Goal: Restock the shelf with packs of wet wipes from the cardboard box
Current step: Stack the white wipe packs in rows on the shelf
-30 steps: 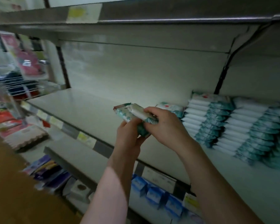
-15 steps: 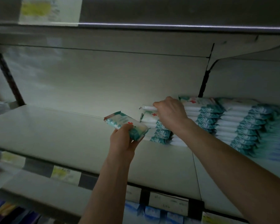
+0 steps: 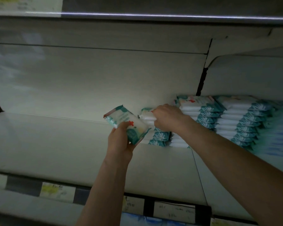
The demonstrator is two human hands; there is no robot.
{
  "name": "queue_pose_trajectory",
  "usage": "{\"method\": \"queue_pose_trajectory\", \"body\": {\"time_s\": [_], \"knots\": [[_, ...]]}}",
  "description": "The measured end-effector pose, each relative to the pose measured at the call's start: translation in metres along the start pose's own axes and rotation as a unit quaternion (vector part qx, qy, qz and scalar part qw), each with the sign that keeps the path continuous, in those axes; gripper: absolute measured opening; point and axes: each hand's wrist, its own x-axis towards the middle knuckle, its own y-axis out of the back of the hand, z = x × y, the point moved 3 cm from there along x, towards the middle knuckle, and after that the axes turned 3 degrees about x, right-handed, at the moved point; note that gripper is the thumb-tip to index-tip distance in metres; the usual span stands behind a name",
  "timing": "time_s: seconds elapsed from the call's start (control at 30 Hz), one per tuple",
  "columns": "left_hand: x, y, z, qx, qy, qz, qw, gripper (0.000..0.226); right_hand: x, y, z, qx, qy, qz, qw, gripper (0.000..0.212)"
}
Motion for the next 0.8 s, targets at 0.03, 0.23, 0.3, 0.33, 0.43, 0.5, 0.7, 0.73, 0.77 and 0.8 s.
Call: {"method": "queue_pose_trajectory", "body": {"time_s": [0.03, 0.23, 0.3, 0.33, 0.43, 0.5, 0.7, 0.73, 0.77, 0.8], "knots": [[0.003, -0.001, 0.002, 0.025, 0.0, -0.003, 1.0, 0.012, 0.0, 0.007, 0.002, 0.032, 0.001, 0.011, 0.999, 0.02], [0.026, -0.022, 0.033, 0.245, 0.003, -0.069, 0.967, 0.017, 0.001, 0.052, 0.01, 0.241, 0.043, 0.092, 0.965, 0.056], [0.031, -0.036, 0.046, 0.33, 0.012, -0.147, 0.932, 0.021, 0.002, 0.06, 0.007, 0.268, 0.07, 0.09, 0.957, 0.063], [0.034, -0.043, 0.052, 0.373, 0.014, -0.183, 0.909, 0.023, 0.003, 0.062, 0.007, 0.274, 0.082, 0.081, 0.955, 0.069], [0.053, -0.059, 0.069, 0.465, -0.006, -0.213, 0.859, 0.031, 0.007, 0.055, 0.011, 0.215, 0.1, 0.03, 0.971, 0.087], [0.066, -0.065, 0.076, 0.479, -0.008, -0.187, 0.858, 0.034, 0.01, 0.043, 0.022, 0.15, 0.098, 0.002, 0.984, 0.095], [0.091, -0.076, 0.065, 0.471, 0.041, -0.149, 0.869, 0.044, 0.003, 0.025, 0.035, 0.005, 0.099, 0.088, 0.991, 0.062], [0.094, -0.079, 0.061, 0.47, 0.042, -0.145, 0.869, 0.039, 0.0, 0.025, 0.032, -0.04, 0.097, 0.095, 0.99, 0.055], [0.096, -0.081, 0.057, 0.471, 0.037, -0.136, 0.871, 0.032, -0.001, 0.025, 0.03, -0.073, 0.091, 0.093, 0.989, 0.047], [0.097, -0.083, 0.054, 0.473, 0.026, -0.122, 0.872, 0.025, -0.003, 0.024, 0.029, -0.094, 0.083, 0.089, 0.988, 0.04]]}}
